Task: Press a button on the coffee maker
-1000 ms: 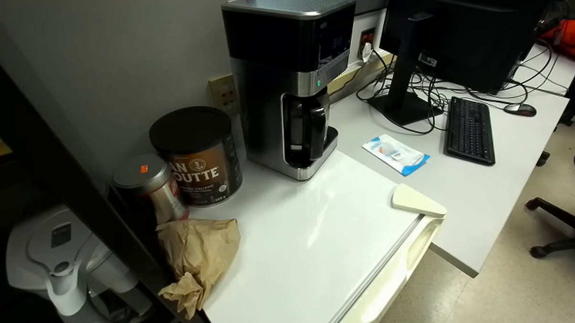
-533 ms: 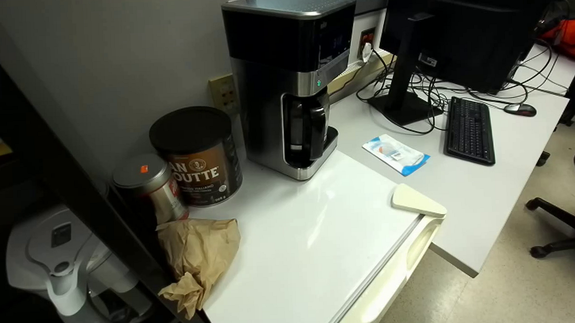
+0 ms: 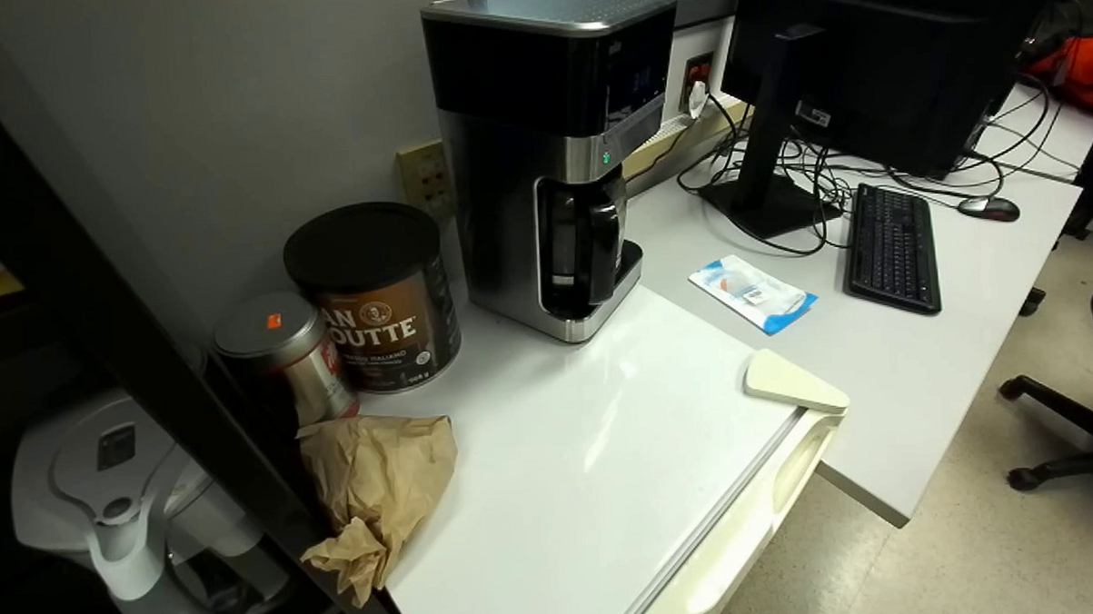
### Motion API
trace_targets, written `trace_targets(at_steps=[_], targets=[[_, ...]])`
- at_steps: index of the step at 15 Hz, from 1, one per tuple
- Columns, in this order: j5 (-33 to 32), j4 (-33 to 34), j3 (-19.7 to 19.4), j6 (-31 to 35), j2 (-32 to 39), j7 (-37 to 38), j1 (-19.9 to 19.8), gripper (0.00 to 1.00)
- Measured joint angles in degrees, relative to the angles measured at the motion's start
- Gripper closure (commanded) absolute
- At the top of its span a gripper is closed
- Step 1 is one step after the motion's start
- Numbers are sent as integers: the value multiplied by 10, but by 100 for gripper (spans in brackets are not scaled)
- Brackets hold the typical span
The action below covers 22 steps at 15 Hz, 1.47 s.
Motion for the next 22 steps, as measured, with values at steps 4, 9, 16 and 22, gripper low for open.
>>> trace_targets(at_steps=[4,9,16,22], targets=[[-63,12,0,32,35,-16,-18,0],[-176,60,-1,68,113,-52,-37,0],[-323,142,-17,151,250,-98,-43,26],[-394,212,-43,240,364,-113,-43,69]])
